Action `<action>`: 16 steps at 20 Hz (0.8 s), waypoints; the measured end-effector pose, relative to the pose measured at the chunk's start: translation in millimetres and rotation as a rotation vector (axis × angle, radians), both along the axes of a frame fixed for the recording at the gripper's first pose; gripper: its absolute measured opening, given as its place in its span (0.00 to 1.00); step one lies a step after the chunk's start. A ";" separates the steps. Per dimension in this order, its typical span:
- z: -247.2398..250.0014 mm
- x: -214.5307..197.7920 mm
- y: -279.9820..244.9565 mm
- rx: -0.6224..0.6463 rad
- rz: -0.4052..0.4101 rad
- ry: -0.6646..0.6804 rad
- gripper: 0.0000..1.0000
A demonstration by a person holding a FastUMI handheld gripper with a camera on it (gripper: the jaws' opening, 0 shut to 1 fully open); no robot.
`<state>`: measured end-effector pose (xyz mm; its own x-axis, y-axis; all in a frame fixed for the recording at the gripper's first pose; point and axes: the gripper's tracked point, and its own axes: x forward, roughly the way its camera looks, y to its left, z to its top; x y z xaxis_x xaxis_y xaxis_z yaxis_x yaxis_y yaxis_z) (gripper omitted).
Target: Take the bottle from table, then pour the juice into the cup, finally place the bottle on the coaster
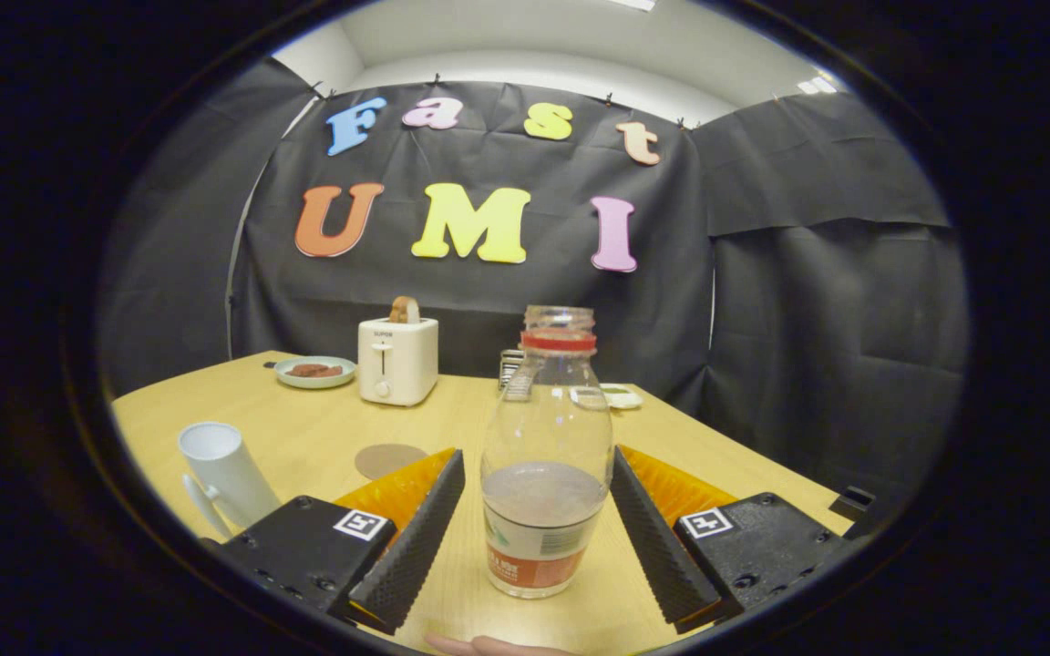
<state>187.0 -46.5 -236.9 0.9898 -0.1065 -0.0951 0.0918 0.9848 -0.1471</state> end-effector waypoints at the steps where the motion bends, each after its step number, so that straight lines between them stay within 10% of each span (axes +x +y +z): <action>1: -2.5 2.9 -0.1 0.002 0.005 -0.001 1.00; 16: 10.4 7.6 -13.2 0.005 0.040 0.052 0.81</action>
<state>194.6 -59.7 -226.5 0.9869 -0.0664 -0.1472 0.0448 0.9883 -0.1457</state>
